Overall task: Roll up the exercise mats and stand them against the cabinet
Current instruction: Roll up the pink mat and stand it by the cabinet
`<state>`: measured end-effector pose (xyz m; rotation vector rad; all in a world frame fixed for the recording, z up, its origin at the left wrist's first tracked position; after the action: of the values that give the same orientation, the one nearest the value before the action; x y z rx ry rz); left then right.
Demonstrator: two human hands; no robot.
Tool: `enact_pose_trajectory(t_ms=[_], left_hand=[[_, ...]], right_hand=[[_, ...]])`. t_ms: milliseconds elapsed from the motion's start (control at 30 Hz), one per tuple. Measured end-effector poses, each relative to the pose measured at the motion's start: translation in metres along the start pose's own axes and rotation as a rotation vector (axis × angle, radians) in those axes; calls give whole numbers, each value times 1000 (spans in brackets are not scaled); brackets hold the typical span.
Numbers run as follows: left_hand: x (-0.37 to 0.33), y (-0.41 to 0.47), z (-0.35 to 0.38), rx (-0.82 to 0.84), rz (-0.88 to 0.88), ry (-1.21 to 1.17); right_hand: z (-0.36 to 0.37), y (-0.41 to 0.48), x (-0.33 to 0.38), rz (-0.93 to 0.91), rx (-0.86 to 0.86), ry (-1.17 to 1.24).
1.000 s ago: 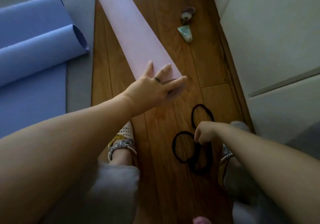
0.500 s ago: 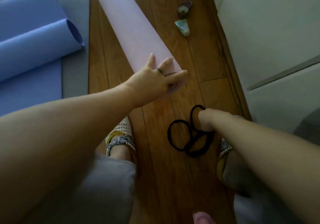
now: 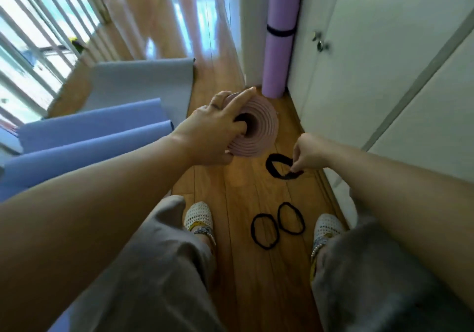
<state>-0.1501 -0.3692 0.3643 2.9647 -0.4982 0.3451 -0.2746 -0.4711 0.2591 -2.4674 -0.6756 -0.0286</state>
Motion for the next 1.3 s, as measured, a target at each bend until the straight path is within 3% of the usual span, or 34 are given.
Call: enact_pose_trajectory(t_ms=[333,500,600,800,967,1133,1300], left_hand=[[-22,-76,-127,-15,-102,14],[-50,-104,-171,-11,64,137],[-64,-115,-181,0,141,174],[-97,-129,-193,-157,329,143],[-124,-133,-194,-169,472,178],[-117,-150,-190,-158,430,264],[-115,-149,-195,-166,371,258]], right_hand=[[-93,-129,64,-288,-494,82],[-122,-182,90,-426,-619,257],[-130,-202,100,-468,-623,374],[-126,-219,94,-480,-657,484],[-122,-227,98,-496,-528,532],[-110,-235,112,-514,-395,591],[-119,-247,122,-564,-410,629]])
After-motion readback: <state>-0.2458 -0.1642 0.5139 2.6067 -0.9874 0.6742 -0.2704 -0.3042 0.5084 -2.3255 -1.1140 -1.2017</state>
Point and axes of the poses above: each hand's wrist, its own y-axis towards the middle knuckle, its own z-axis out of the palm, x = y × z, the point moved 9 cm from there along y, towards the middle knuckle, and after that the axes turned 4 degrees about z, right-handed, at the moved point
